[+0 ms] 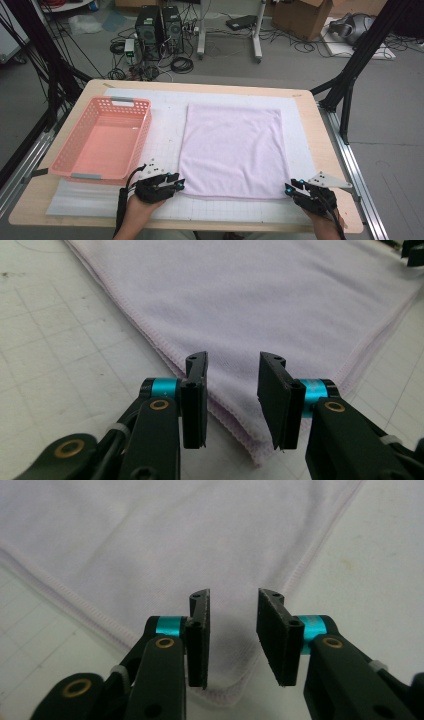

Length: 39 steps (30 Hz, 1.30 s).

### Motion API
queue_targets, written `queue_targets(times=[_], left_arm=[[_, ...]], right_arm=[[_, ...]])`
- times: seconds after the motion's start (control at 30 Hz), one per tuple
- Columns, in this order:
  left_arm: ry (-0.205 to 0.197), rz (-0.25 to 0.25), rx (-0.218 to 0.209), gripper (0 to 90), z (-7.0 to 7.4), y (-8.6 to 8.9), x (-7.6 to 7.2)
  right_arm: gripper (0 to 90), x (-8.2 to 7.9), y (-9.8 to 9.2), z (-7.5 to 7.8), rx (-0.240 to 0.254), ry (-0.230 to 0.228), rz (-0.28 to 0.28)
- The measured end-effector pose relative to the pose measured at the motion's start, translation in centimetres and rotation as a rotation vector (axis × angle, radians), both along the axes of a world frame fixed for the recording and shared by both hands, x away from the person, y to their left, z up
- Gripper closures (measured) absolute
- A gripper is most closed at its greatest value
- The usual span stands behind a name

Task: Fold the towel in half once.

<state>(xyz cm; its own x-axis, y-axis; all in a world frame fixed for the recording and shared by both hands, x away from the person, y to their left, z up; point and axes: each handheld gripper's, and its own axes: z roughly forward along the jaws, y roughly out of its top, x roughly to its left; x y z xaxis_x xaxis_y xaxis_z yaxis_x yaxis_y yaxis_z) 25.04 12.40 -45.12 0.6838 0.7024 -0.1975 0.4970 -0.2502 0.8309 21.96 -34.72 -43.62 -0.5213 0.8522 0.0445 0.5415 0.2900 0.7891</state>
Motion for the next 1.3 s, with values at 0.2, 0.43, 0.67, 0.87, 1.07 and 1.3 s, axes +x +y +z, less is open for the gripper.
queue_targets(times=[0.2,0.43,0.67,0.87,1.07,1.3], left_arm=[[-0.016,-0.005,0.055,85.4,0.0,-0.6,-0.4],[-0.026,0.010,0.020,87.4,0.4,-0.2,-0.6],[-0.041,0.023,-0.026,87.3,0.9,0.4,-1.0],[-0.054,0.022,-0.034,87.3,1.0,0.5,-1.1],[-0.056,0.023,-0.055,87.5,1.3,0.7,-1.4],[-0.012,0.018,-0.038,87.1,0.7,1.2,-2.6]], right_arm=[[75.8,0.0,-0.2,-0.7,-0.019,0.070,-0.028],[89.3,0.0,-0.3,-0.7,-0.012,0.081,-0.024],[66.4,-0.2,-0.8,-0.1,0.034,0.056,-0.099],[85.3,0.1,0.0,-0.4,-0.016,0.075,-0.054],[86.0,-0.4,0.3,0.2,-0.058,0.043,-0.059],[86.2,-1.5,-0.1,0.3,-0.042,0.081,-0.072]])
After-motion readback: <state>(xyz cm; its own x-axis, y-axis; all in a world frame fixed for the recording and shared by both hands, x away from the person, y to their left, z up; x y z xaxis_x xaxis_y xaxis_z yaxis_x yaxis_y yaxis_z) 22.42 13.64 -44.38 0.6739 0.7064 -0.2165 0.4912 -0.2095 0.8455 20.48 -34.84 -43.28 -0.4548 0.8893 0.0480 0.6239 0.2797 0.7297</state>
